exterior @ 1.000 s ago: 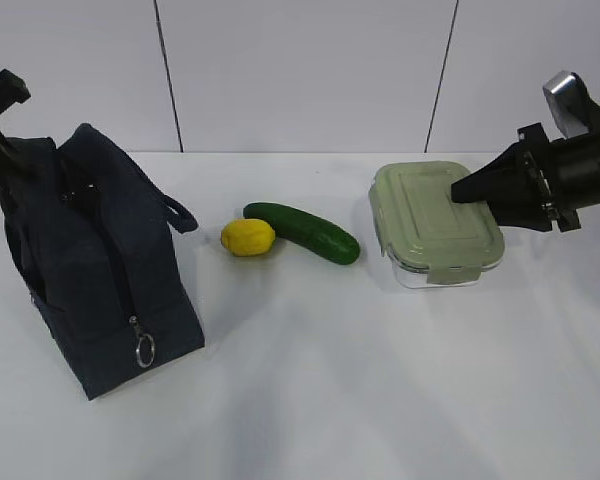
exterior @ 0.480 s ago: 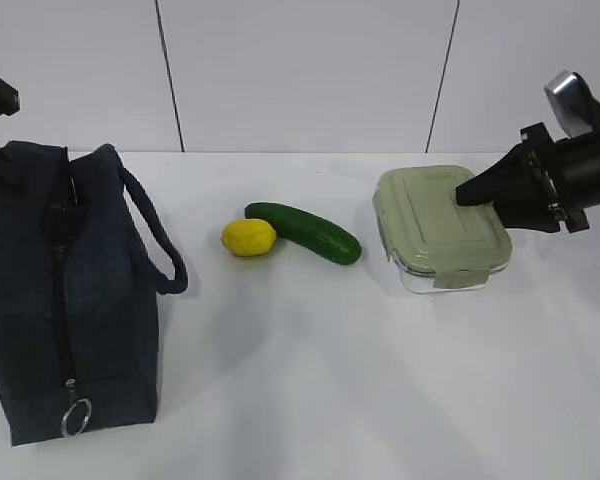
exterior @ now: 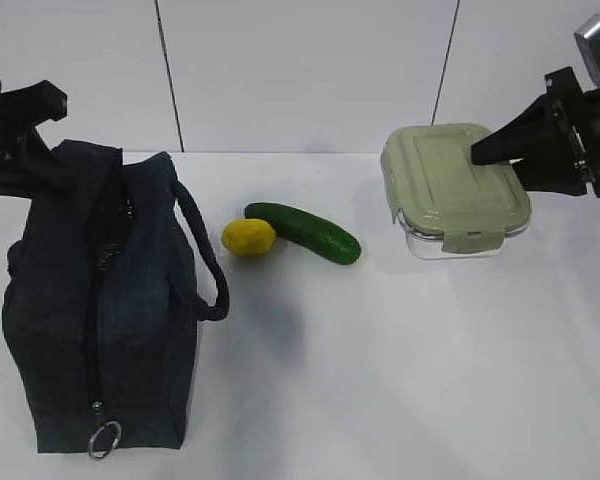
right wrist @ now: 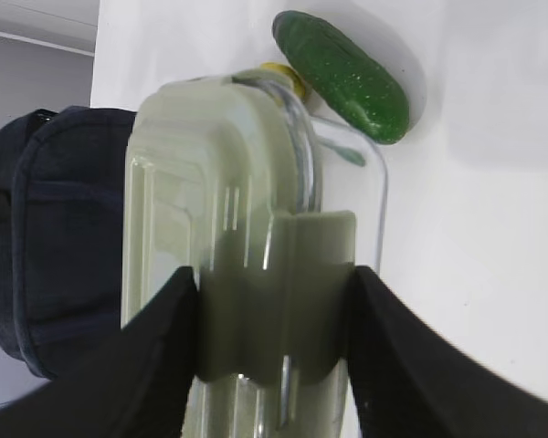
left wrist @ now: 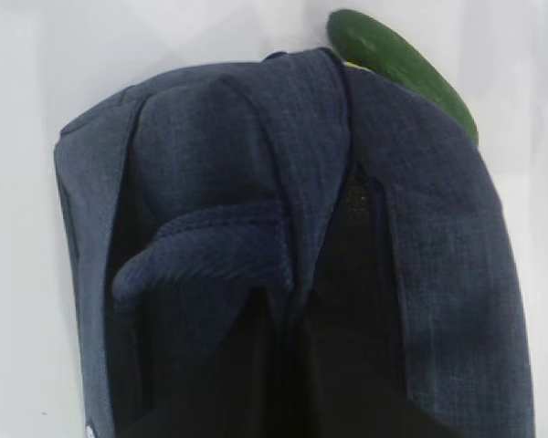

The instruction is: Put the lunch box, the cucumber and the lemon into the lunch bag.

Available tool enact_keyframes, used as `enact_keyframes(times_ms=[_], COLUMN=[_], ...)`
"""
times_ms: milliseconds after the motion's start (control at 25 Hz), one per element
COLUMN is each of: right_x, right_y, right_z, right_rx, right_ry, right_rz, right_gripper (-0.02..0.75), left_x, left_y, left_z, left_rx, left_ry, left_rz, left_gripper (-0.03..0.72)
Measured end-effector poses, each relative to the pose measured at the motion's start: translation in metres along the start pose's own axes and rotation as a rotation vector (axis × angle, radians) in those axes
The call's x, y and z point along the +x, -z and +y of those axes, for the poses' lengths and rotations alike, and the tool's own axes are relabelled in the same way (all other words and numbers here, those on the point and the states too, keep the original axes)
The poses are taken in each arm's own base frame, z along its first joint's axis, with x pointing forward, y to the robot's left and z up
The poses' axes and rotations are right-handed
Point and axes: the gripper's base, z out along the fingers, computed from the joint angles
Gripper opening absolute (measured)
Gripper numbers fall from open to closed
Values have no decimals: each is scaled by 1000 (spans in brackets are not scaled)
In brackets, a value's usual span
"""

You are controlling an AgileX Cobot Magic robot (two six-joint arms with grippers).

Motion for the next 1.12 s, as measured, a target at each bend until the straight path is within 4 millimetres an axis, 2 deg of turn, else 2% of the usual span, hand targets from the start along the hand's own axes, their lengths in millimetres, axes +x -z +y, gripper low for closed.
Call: enact_keyframes(times_ms=[80,240,520,800,920,1120], right_x=[3,10,7,10,17,27], right_y=[0,-14,-32,-45,-53,-62], right_z=[12,45,108,158,174,184], right_rx=[10,21,34,75,74,69], right_ry=[8,69,134,165,177,181], right_rz=[17,111,187,237,264,304], right_gripper=[377,377,377,377,377,377], left_x=[1,4,8,10,13,16], left_y=[-1,-3,-6,-17,-23,-25], left_z=[-3,-10,-19,-25,-30,-36], left_rx=[5,14,29,32,35,55], left_ry=[-4,-12,1,32,22,22], left_rz=[2,6,-3,7,24,26], left_gripper=[9,9,8,8,8,8])
